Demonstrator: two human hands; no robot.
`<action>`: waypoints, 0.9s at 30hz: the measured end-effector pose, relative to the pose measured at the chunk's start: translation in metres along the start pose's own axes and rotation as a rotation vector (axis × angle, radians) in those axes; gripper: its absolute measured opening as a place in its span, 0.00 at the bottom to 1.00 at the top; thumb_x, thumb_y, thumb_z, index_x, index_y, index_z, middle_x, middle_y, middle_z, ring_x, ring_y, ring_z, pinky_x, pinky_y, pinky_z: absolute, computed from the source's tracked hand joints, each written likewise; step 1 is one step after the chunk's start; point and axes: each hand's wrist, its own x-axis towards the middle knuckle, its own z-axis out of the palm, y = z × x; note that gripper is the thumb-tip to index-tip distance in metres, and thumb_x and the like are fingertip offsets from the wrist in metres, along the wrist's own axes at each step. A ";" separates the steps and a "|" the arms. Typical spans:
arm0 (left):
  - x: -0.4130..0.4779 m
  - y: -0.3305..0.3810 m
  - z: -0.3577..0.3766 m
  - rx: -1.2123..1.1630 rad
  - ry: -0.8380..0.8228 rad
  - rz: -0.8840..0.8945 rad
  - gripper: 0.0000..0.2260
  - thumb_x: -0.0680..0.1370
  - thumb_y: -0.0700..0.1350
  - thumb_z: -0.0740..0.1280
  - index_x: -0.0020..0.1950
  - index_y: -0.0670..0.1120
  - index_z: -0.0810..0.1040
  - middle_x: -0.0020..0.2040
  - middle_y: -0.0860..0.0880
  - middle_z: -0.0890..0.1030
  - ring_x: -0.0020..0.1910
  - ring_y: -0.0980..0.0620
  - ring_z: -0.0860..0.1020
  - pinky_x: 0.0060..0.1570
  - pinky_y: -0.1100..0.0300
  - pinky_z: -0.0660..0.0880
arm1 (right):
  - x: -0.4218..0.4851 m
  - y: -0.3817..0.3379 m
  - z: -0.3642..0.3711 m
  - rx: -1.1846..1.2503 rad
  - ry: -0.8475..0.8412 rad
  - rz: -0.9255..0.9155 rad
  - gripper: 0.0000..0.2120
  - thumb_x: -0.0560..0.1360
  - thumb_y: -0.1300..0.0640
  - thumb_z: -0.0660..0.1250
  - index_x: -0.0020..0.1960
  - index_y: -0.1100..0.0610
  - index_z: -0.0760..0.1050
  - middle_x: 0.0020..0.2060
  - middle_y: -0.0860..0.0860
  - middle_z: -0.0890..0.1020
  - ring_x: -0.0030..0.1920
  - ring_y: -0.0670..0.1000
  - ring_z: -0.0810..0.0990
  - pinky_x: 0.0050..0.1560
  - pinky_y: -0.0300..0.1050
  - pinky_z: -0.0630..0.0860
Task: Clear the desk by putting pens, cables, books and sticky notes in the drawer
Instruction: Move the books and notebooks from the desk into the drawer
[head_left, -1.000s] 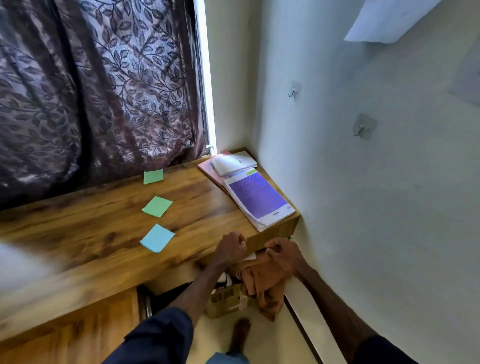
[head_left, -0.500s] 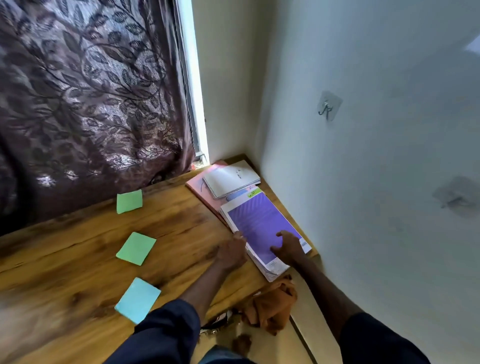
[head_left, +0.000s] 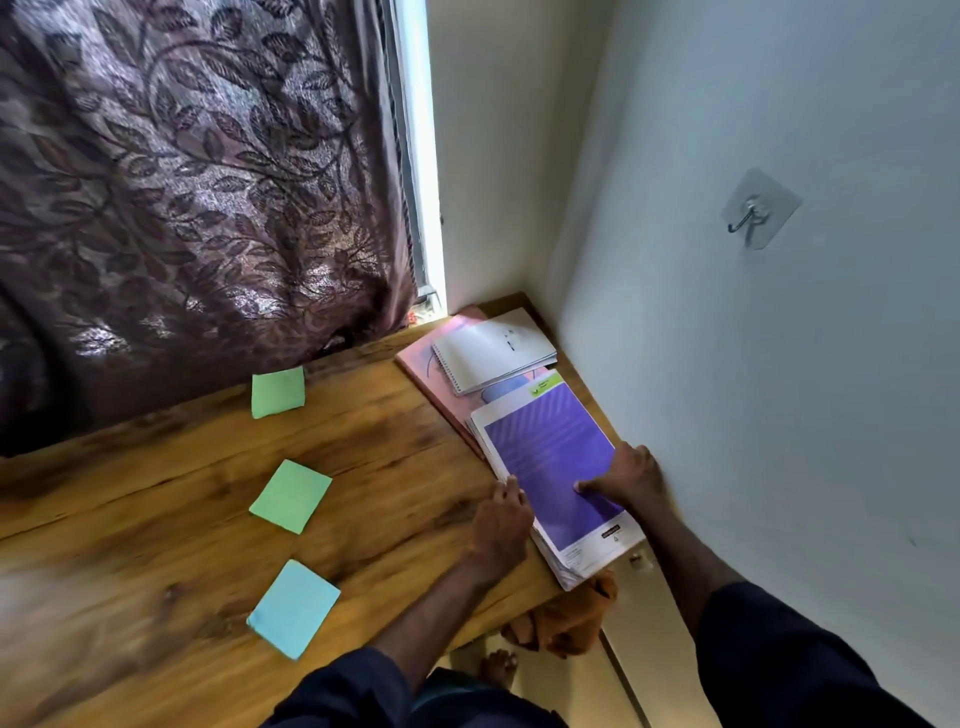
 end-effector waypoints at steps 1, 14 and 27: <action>0.001 -0.001 -0.002 0.004 0.009 0.004 0.26 0.76 0.41 0.67 0.73 0.36 0.69 0.76 0.35 0.65 0.71 0.36 0.69 0.61 0.46 0.75 | 0.000 -0.001 -0.003 0.043 0.003 0.007 0.41 0.59 0.33 0.77 0.61 0.59 0.73 0.58 0.59 0.79 0.59 0.60 0.78 0.58 0.51 0.77; -0.021 -0.020 0.000 -0.679 0.190 -0.121 0.14 0.75 0.38 0.67 0.60 0.41 0.82 0.59 0.44 0.83 0.56 0.46 0.82 0.54 0.57 0.78 | -0.097 -0.041 -0.042 0.276 0.109 -0.419 0.16 0.73 0.51 0.69 0.60 0.53 0.77 0.52 0.51 0.86 0.45 0.54 0.85 0.47 0.50 0.83; -0.157 0.017 0.035 -1.453 0.278 -0.647 0.08 0.77 0.48 0.74 0.52 0.47 0.79 0.49 0.44 0.84 0.42 0.50 0.82 0.40 0.55 0.80 | -0.217 0.024 -0.007 0.455 0.058 -0.527 0.18 0.76 0.52 0.70 0.65 0.51 0.77 0.58 0.50 0.83 0.53 0.52 0.81 0.58 0.51 0.77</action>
